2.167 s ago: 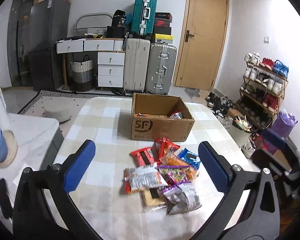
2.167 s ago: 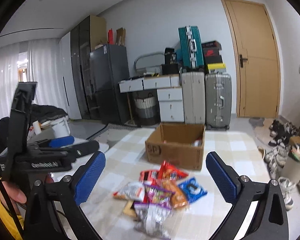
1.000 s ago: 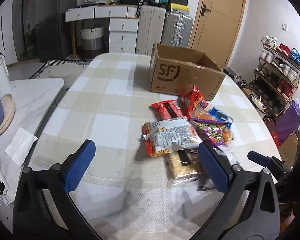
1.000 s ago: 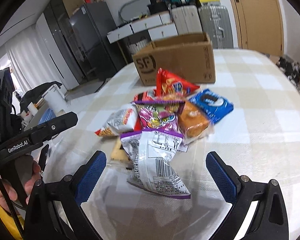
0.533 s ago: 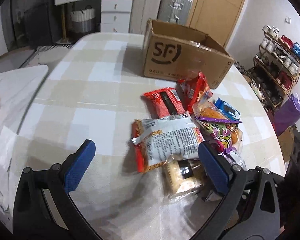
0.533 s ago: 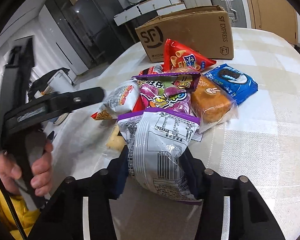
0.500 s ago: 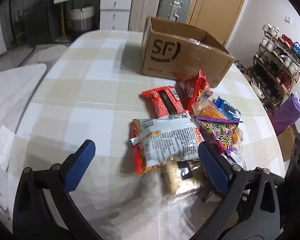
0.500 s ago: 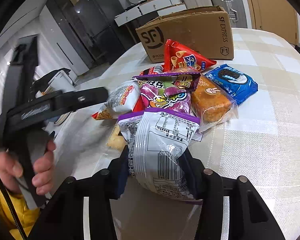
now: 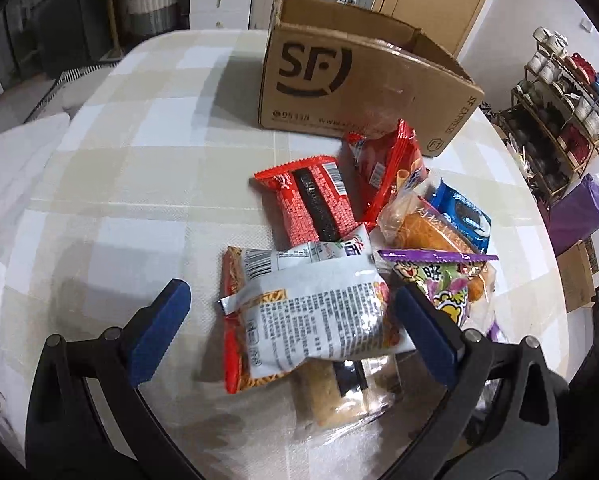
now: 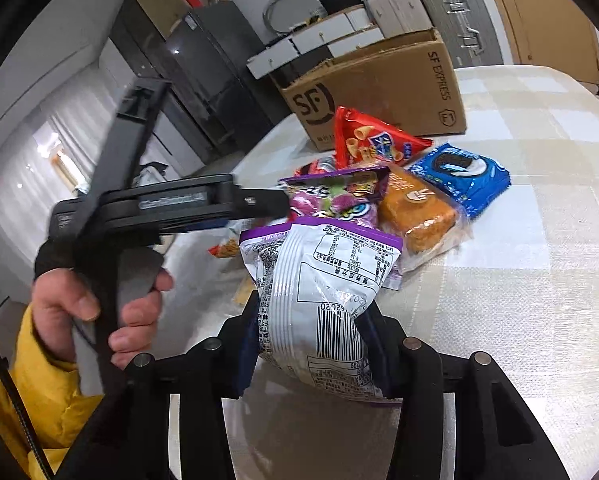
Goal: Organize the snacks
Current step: 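Grasp the silver snack bag with the right gripper while the left grasps the white wafer bag, then lift both bags and carry them over the cardboard box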
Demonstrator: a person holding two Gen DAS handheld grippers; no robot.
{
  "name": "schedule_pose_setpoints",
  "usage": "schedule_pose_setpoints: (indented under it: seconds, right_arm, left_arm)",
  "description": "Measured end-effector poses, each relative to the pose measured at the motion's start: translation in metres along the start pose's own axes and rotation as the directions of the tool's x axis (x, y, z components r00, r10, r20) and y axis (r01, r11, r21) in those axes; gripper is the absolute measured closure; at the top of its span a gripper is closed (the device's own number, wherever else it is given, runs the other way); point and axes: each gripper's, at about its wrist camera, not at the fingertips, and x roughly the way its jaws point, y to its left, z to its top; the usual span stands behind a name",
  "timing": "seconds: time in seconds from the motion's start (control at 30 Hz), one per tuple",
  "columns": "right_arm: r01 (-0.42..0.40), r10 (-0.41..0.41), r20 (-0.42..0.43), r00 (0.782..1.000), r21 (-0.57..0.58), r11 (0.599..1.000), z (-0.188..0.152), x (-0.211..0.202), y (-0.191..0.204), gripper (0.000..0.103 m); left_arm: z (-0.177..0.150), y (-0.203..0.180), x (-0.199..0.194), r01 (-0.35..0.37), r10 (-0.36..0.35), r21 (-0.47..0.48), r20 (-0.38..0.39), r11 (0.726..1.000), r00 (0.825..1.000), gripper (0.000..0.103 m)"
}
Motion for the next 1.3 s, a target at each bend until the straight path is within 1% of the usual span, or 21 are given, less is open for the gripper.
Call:
schedule_pose_setpoints:
  seconds: [0.07,0.13,0.17,0.2,0.23,0.27,0.3,0.4,0.57,0.73,0.9,1.07,1.17,1.3]
  right_arm:
    - [-0.009,0.009,0.010,1.000,-0.008,1.000,-0.001,-0.003,0.002,0.057]
    - [-0.026,0.026,0.017,1.000,-0.013,1.000,-0.002,-0.005,0.003,0.057]
    - [-0.030,0.030,0.021,0.999,-0.013,0.999,-0.002,-0.005,0.004,0.057]
    - [-0.040,0.040,0.020,0.999,-0.011,0.999,-0.002,-0.006,0.004,0.057]
    - [-0.043,0.043,0.020,0.999,-0.008,0.999,-0.001,-0.006,0.003,0.057]
    - [-0.043,0.043,0.023,0.999,-0.002,0.999,-0.002,-0.007,0.003,0.057]
    - [-0.047,0.046,0.028,0.999,0.005,0.999,-0.001,-0.007,0.001,0.057]
    - [-0.051,0.050,0.045,0.998,0.023,0.998,-0.002,-0.011,-0.002,0.056]
    - [-0.031,0.030,0.059,0.998,0.013,0.999,-0.003,-0.017,0.002,0.057]
    - [-0.006,0.006,0.073,0.997,0.007,1.000,-0.003,-0.025,0.006,0.057]
    - [0.015,-0.013,0.123,0.992,-0.009,1.000,0.007,-0.043,0.013,0.056]
    - [0.024,-0.019,0.165,0.986,-0.032,0.999,0.020,-0.060,0.024,0.057]
    - [0.040,-0.029,0.194,0.981,-0.051,0.998,0.032,-0.072,0.032,0.057]
    - [0.043,-0.029,0.227,0.973,-0.056,0.998,0.048,-0.085,0.039,0.057]
  left_arm:
    - [0.001,0.001,0.004,0.005,-0.005,-0.011,-0.009,1.000,1.000,0.001]
    - [0.000,0.003,0.005,0.021,-0.021,-0.024,-0.013,0.999,1.000,0.003]
    - [0.000,0.004,0.006,0.041,-0.041,-0.033,-0.017,0.999,0.999,0.009]
    - [-0.001,0.005,0.006,0.056,-0.057,-0.038,-0.022,0.998,0.998,0.018]
    - [-0.002,0.006,0.006,0.059,-0.060,-0.041,-0.024,0.997,0.998,0.020]
    - [-0.003,0.007,0.004,0.063,-0.063,-0.041,-0.019,0.997,0.998,0.026]
    - [-0.004,0.007,0.002,0.069,-0.070,-0.033,-0.012,0.997,0.997,0.040]
    - [-0.008,0.006,-0.006,0.077,-0.077,0.002,0.004,0.997,0.997,0.047]
    - [-0.016,0.011,-0.020,0.092,-0.092,0.006,0.033,0.996,0.995,0.051]
    - [-0.026,0.021,-0.037,0.093,-0.093,0.001,0.058,0.996,0.994,0.051]
    - [-0.035,0.030,-0.064,0.112,-0.111,0.001,0.106,0.994,0.988,0.051]
    - [-0.039,0.028,-0.100,0.141,-0.143,0.024,0.180,0.990,0.973,0.051]
    - [-0.040,0.026,-0.124,0.156,-0.162,0.045,0.229,0.987,0.960,0.051]
    - [-0.041,0.021,-0.149,0.181,-0.192,0.066,0.274,0.981,0.943,0.051]
